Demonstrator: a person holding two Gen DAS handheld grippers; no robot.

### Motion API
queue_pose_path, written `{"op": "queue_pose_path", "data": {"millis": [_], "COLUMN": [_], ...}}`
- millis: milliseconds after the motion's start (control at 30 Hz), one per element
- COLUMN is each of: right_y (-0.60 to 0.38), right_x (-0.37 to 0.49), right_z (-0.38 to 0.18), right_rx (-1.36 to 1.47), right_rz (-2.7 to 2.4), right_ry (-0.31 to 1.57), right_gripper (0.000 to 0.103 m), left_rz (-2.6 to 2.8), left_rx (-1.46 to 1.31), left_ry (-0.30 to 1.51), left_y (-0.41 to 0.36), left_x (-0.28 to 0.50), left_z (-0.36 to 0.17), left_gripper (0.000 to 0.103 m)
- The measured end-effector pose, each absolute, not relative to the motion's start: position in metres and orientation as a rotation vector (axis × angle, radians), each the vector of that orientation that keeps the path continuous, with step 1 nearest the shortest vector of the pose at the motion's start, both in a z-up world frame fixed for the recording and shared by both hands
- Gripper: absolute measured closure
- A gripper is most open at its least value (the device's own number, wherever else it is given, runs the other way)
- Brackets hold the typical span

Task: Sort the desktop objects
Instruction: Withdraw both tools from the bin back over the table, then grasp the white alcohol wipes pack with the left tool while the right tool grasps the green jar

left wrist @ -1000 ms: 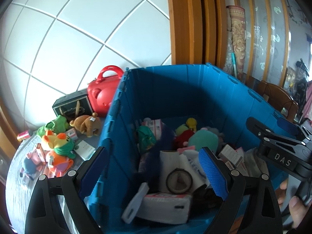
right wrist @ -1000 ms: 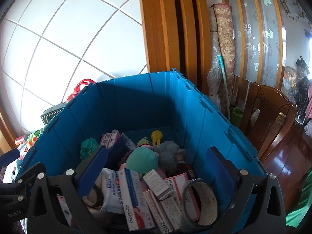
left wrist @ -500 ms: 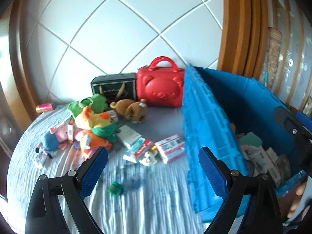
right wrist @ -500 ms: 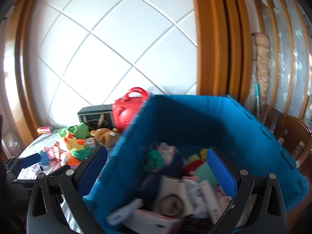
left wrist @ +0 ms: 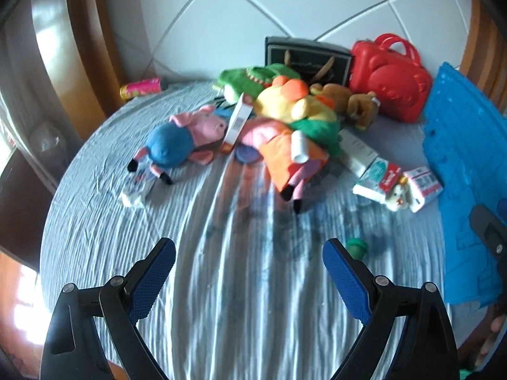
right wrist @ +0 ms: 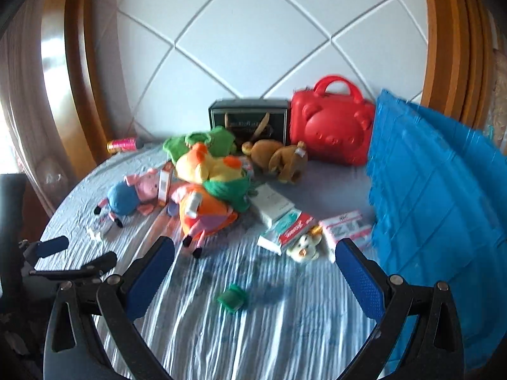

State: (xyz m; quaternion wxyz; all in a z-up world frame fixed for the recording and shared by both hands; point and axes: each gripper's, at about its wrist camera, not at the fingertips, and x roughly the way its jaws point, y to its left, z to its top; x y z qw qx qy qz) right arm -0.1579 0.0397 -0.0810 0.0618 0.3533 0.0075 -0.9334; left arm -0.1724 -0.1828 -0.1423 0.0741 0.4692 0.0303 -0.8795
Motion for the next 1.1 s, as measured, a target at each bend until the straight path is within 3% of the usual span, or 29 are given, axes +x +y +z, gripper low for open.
{"op": "queue_pose_path", "data": {"millis": [300, 467, 867, 1100], "right_y": [0.021, 0.010, -0.013, -0.014], "right_x": [-0.189, -0.199, -0.209, -0.213], "right_z": [-0.188, -0.208, -0.242, -0.255], "right_rx": [1.428, 1.539, 1.767, 1.878], "right_rz": [-2.644, -2.621, -2.807, -2.851], "right_ry": [0.007, -0.010, -0.369, -0.485], "right_gripper": [0.000, 0.000, 0.000, 0.000], "left_rz": [-2.480, -2.439, -2.483, -2.499], "left_rx": [1.554, 1.569, 1.577, 1.668], "left_ry": [0.081, 0.096, -0.054, -0.041], "left_y": [-0.219, -0.262, -0.412, -0.440], "left_x": [-0.174, -0.185, -0.270, -0.312], "left_z": [-0.209, -0.222, -0.252, -0.288], "left_gripper": [0.008, 0.008, 0.008, 0.008]}}
